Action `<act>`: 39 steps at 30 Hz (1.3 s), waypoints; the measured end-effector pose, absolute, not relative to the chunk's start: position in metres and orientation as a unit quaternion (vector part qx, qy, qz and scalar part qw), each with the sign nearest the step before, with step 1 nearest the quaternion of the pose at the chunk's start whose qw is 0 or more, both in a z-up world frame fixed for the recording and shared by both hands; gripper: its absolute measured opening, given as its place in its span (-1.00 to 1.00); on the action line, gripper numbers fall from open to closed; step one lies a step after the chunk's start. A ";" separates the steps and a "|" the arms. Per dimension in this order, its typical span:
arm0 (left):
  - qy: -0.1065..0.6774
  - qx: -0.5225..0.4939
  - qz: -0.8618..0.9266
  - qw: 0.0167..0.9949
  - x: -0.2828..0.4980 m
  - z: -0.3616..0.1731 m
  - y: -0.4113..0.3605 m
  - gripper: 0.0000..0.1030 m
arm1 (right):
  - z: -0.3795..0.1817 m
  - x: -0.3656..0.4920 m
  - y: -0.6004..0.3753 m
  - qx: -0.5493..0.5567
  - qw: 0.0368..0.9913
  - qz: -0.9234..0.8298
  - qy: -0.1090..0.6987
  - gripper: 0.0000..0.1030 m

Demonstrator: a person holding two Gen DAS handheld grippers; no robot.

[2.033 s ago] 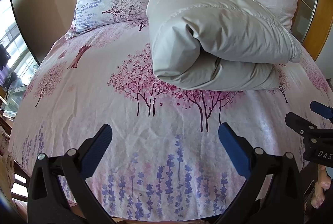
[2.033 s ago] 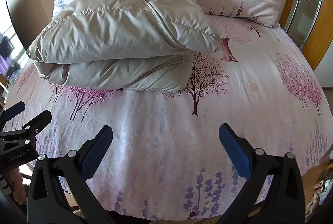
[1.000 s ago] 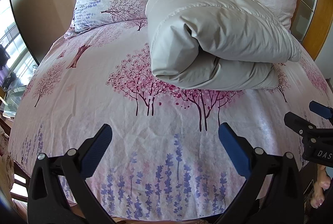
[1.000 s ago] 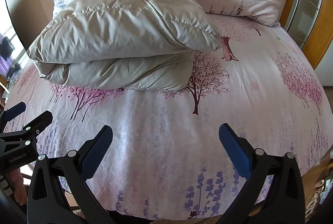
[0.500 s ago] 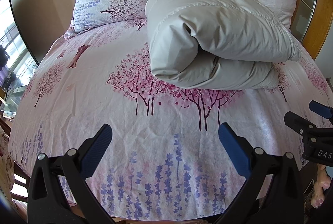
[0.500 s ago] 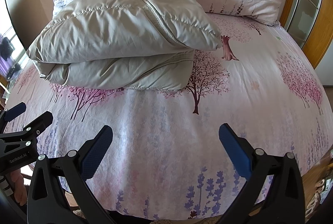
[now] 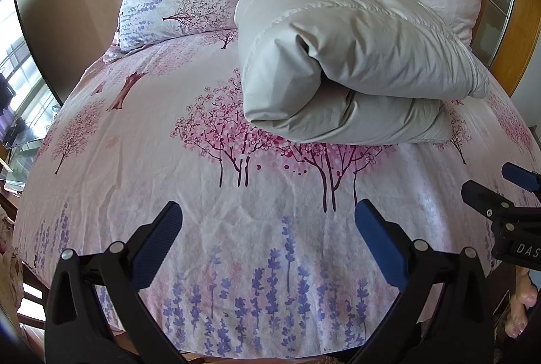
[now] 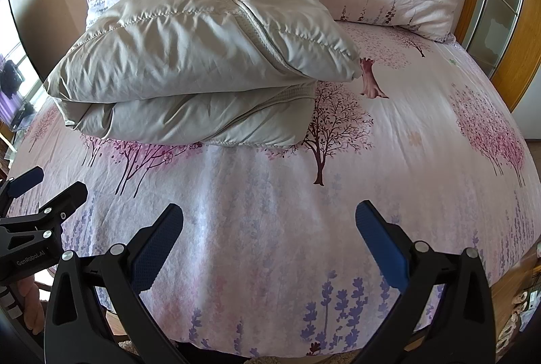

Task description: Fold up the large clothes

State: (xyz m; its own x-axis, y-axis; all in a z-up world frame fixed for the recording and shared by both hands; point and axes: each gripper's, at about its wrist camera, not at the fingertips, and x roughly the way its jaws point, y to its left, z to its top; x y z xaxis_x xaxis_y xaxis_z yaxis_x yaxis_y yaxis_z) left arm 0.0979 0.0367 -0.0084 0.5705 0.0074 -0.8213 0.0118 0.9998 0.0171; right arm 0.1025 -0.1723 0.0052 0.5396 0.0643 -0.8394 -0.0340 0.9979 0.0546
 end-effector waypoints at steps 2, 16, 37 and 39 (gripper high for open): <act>0.464 0.011 -0.001 0.886 0.098 -0.009 0.036 0.96 | 0.005 0.102 -0.172 0.015 0.877 0.028 0.479 0.97; 0.464 0.010 -0.003 0.886 0.099 -0.009 0.038 0.96 | 0.005 0.102 -0.172 0.015 0.877 0.028 0.479 0.97; 0.463 0.006 -0.009 0.886 0.100 -0.007 0.039 0.96 | 0.005 0.103 -0.168 0.015 0.877 0.029 0.480 0.97; 0.463 0.006 -0.010 0.886 0.099 -0.007 0.038 0.96 | 0.005 0.103 -0.169 0.015 0.877 0.030 0.480 0.97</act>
